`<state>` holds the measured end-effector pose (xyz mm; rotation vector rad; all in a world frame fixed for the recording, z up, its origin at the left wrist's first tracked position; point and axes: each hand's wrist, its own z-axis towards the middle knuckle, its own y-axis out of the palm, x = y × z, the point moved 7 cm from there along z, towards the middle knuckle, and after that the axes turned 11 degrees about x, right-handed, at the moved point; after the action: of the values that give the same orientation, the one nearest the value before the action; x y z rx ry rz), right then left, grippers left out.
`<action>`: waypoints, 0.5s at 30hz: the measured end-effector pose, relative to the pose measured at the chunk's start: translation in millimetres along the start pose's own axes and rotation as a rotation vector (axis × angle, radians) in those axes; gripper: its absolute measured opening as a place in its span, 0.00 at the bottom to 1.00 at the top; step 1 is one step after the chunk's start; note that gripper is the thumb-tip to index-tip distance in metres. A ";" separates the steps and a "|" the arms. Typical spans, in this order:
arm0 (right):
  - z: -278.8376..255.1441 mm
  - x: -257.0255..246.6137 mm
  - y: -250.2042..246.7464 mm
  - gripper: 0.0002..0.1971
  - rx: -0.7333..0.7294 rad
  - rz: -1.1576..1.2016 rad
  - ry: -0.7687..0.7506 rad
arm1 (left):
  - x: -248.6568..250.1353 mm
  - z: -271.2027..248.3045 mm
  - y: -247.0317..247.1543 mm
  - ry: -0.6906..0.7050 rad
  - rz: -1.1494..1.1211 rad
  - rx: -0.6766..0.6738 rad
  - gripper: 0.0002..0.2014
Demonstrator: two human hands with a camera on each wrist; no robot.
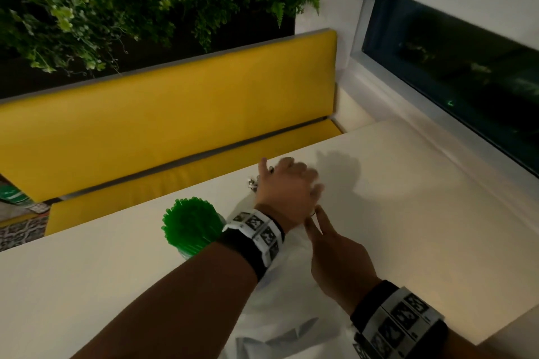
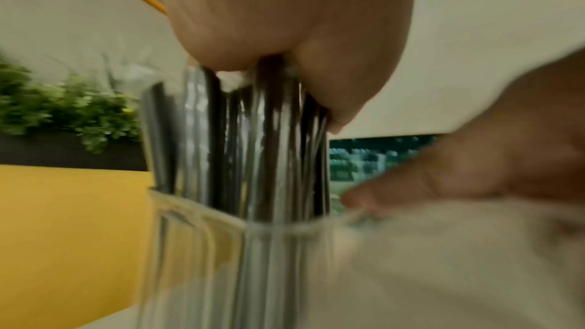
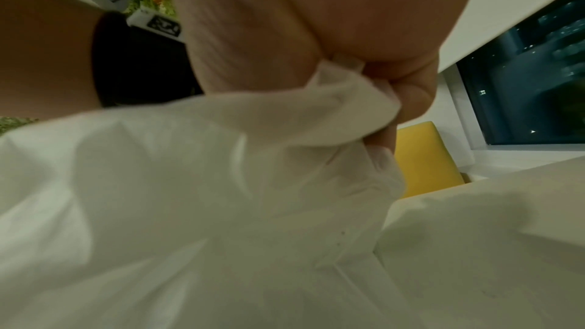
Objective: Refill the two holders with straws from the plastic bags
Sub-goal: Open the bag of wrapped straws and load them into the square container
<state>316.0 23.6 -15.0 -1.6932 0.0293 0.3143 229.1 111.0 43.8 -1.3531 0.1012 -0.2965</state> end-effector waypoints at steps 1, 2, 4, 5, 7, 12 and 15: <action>-0.4 0.6 0.8 0.38 -0.001 -0.001 -0.003 | -11.5 1.3 -3.2 -0.048 -0.034 0.034 0.21; -0.8 1.3 1.6 0.39 -0.001 0.001 -0.005 | -21.6 2.2 -6.4 -0.076 -0.060 0.069 0.23; -1.9 1.4 2.6 0.39 0.001 0.013 -0.007 | -31.1 3.1 -2.2 -0.056 -0.056 0.031 0.23; -2.0 0.8 2.7 0.39 0.007 0.018 -0.008 | -32.0 3.0 0.9 -0.041 -0.045 -0.020 0.19; -1.2 0.6 2.0 0.39 0.015 0.026 -0.009 | -31.5 5.4 3.0 -0.061 -0.049 -0.061 0.18; 0.0 3.3 0.3 0.42 0.024 0.083 -0.009 | -43.6 0.1 4.1 -0.130 -0.024 -0.119 0.24; -5.9 9.0 -2.7 0.42 0.059 0.161 0.007 | -33.8 -15.9 -45.1 -0.098 -0.180 0.237 0.28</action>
<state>326.3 19.7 -13.7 -1.6368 0.1797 0.4237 186.0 96.7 80.8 -1.1402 -0.1355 -0.3804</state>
